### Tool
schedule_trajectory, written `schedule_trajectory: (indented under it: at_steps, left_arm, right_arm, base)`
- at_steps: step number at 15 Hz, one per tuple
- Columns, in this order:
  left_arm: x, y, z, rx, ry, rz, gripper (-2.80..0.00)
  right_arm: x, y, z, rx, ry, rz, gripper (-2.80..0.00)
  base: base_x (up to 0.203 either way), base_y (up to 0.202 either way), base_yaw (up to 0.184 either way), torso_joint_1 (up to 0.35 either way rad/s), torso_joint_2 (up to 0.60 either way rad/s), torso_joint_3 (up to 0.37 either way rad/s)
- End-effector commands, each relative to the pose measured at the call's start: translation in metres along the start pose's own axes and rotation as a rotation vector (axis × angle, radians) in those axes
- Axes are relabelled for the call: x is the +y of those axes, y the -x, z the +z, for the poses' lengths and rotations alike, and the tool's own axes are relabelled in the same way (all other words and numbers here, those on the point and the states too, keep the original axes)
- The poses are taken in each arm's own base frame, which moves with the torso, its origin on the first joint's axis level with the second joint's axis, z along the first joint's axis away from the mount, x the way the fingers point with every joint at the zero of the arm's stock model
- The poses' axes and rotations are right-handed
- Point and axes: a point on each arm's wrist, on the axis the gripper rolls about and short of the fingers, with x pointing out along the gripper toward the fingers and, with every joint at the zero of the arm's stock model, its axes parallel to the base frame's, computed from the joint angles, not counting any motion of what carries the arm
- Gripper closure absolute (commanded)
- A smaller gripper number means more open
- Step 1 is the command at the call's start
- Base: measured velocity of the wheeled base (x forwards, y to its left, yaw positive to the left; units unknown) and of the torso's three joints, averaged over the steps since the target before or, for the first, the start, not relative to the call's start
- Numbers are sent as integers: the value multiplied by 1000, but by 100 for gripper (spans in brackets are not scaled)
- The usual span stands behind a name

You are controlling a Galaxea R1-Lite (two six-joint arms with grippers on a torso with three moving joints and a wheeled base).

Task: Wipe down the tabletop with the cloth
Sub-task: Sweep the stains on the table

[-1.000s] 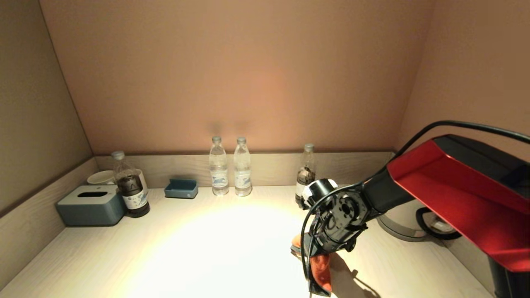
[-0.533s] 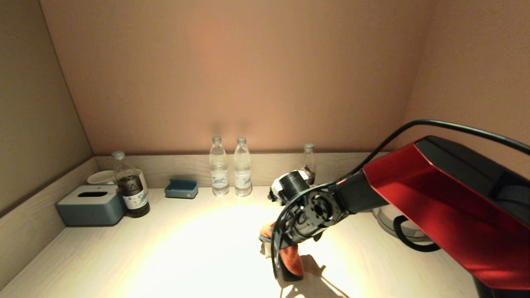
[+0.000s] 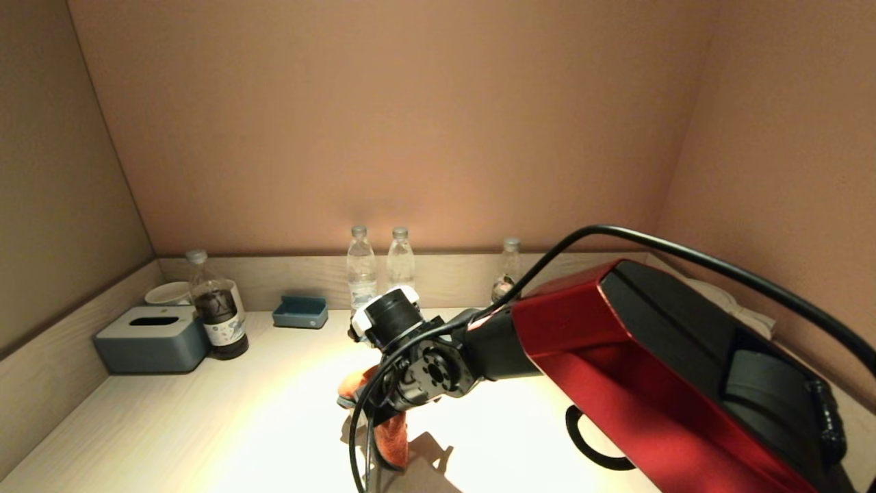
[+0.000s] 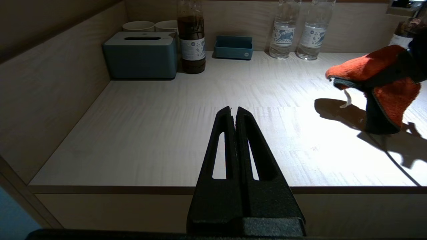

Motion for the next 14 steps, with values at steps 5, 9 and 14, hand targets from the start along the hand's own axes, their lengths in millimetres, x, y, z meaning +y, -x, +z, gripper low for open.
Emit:
schedule_trajectory:
  at_steps: [5,9,14]
  left_arm:
    - [0,0,0,0,0,1,0]
    - [0,0,0,0,0,1,0]
    - [0,0,0,0,0,1,0]
  right_arm:
    - [23,-52,-10,22,40,31,0]
    - [10,-66,-7,14,24,9,0]
    - [-21,-63,-17,75,-25,-38,0]
  base:
    - [0,0,0,0,0,0]
    - [0,0,0,0,0,0]
    - [0,0,0,0,0,0]
